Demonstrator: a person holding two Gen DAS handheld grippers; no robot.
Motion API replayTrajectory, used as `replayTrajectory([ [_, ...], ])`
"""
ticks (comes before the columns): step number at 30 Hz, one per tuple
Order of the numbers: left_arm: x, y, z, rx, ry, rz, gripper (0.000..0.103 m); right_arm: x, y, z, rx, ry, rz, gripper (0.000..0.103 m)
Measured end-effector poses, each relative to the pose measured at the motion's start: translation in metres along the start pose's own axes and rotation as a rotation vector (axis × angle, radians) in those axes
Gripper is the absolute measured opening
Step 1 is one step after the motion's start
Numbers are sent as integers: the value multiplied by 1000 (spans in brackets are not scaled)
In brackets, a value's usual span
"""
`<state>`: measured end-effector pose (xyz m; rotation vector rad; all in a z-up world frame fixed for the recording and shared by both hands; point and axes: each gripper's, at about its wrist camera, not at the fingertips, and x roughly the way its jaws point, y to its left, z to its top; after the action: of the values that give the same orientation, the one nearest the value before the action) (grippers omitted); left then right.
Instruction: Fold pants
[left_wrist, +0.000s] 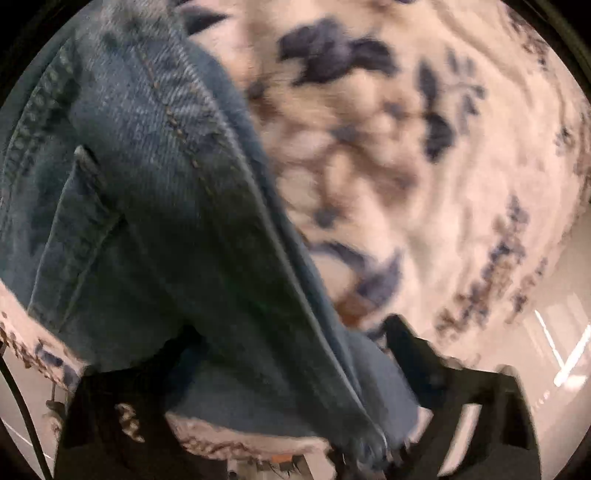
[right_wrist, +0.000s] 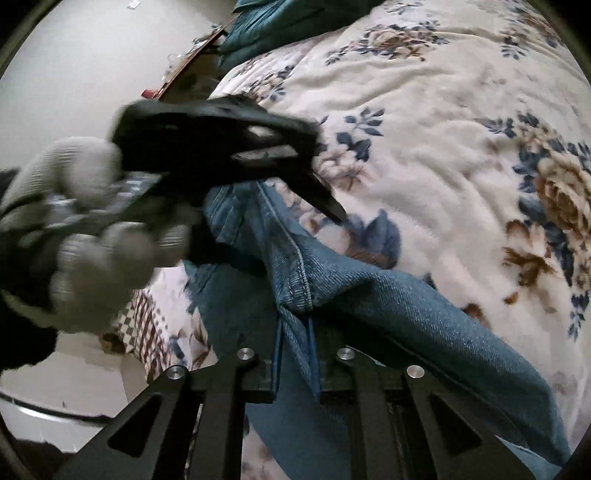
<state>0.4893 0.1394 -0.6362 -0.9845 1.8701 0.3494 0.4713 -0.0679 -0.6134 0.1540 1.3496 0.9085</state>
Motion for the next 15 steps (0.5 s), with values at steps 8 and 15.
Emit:
replayTrajectory([
  [8,-5,-6,-19,159,-85,40,36,19,-47,6,204,46,195,31],
  [15,-16,10,-31,110,-76,-46,32,43,-55,28,225,109,329,61],
])
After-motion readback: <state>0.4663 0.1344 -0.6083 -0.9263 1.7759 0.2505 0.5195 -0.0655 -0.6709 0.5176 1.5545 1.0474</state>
